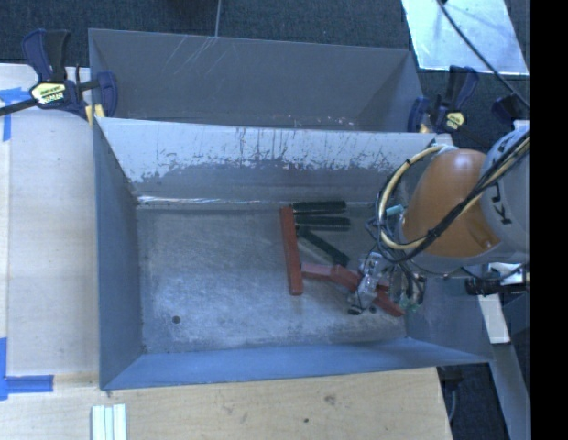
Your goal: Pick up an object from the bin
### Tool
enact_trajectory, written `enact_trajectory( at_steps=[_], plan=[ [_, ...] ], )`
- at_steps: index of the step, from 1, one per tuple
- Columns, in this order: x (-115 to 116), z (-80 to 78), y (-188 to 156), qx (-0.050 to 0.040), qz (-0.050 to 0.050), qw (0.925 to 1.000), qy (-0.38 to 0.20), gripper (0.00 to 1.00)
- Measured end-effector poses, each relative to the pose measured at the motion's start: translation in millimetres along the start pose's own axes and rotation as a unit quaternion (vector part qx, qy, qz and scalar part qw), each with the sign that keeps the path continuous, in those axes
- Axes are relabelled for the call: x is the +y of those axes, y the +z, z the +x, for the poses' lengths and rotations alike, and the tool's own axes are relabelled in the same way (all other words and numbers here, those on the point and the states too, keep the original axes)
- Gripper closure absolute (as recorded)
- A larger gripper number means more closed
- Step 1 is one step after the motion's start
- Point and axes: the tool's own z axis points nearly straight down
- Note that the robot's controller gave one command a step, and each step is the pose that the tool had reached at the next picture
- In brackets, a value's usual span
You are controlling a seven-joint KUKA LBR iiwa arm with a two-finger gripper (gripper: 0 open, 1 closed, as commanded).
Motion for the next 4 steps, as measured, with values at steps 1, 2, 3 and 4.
enact_trajectory(
  at_steps=[1,2,3,4],
  plan=[
    [-0.4,1.4,-8.5,0.0031,0.0,1.0,0.0,1.0],
    [-0.6,1.7,-27.7,0.004,0.0,1.0,0.0,1.0],
    [-0.5,0.2,-45.6,0.0011,0.0,1.0,0.0,1.0],
    [-0.4,-0.8,-55.5,-0.0015,-0.001,1.0,0.0,1.0]
  ],
)
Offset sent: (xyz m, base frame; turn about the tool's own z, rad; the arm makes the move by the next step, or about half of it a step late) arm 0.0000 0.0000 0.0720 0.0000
